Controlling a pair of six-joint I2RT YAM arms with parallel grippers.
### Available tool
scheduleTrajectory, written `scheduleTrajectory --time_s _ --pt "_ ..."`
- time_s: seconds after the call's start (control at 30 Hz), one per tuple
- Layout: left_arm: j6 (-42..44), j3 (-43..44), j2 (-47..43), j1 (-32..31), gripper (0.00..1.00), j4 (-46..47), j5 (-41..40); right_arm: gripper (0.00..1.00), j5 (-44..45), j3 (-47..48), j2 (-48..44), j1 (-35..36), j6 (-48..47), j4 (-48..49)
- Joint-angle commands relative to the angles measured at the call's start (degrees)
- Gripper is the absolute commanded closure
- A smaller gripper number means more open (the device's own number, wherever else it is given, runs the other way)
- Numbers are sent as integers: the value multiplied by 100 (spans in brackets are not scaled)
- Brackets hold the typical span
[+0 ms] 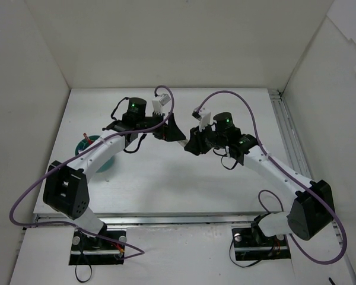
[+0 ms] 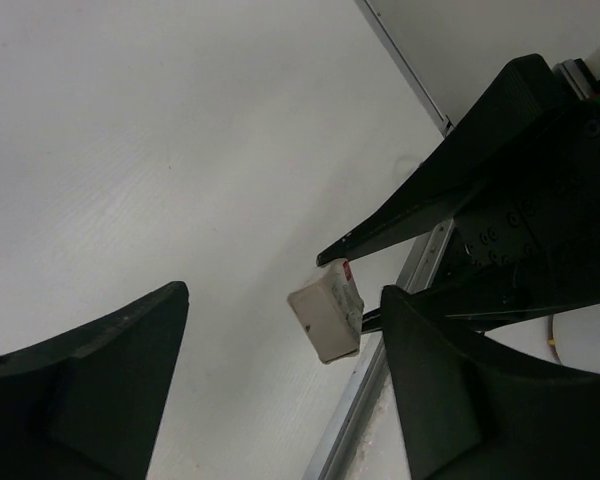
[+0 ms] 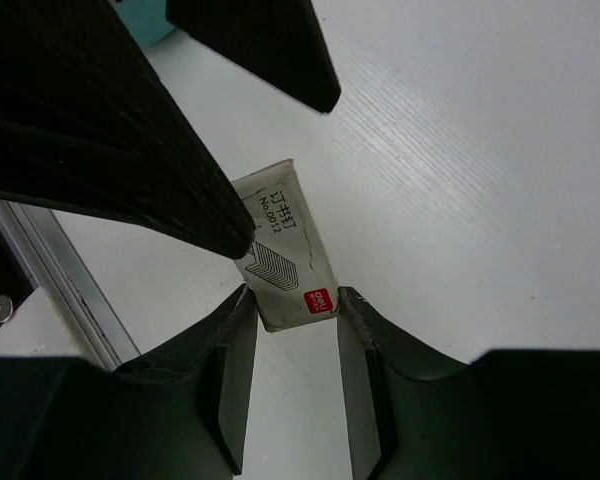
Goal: Sort the stationery into containers
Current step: Pick up the stationery from the center of the board.
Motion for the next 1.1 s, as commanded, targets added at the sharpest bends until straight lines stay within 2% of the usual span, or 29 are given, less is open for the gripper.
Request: scheduleTrajectory --time_s 0.0,0.03,0.07,0.13,0.17,0.2,0.23,0.3,0.43,0.5,0.57,0.6,0.7,0.77,0.87,1.0,1.07 --pt "73 429 -58 -212 33 229 -57 93 211 136 -43 105 106 510" --pt "74 464 -23 -213 37 194 -22 93 377 153 -26 114 115 510" --pt "65 482 -5 -213 47 176 30 93 483 153 -17 132 123 510" --pt "74 525 38 -265 54 185 171 92 773 171 -26 149 176 519" --pt "65 534 56 -265 66 185 189 91 844 171 -35 158 185 519" --pt "56 543 56 -265 72 211 215 91 897 171 -43 167 211 554" --pt "30 552 74 -265 86 220 268 91 976 179 -43 184 211 580" --pt "3 578 100 -265 100 246 338 90 1143 188 -35 202 246 607" --pt "21 552 -5 -265 100 247 391 88 1546 197 -61 237 299 651" --pt "21 543 -40 -265 100 212 348 78 1609 188 -61 255 317 668" --pt "47 543 -93 -265 100 141 225 62 1636 188 -105 263 369 695" --pt "39 561 -111 -178 100 54 189 44 1636 171 -148 255 361 695" --pt "47 474 -312 190 100 -113 23 2 1662 136 -228 246 387 704" --pt "56 342 -479 576 100 -210 -161 2 1767 101 -281 237 414 695" --pt "205 122 -988 1034 100 -763 -881 2 1934 -22 -412 211 414 660" --pt "372 -386 -1867 1990 100 -1518 -1997 2 2084 -215 -553 106 396 607" --pt "355 -520 -2421 2273 100 -1774 -2971 2 2084 -225 -536 1 440 598"
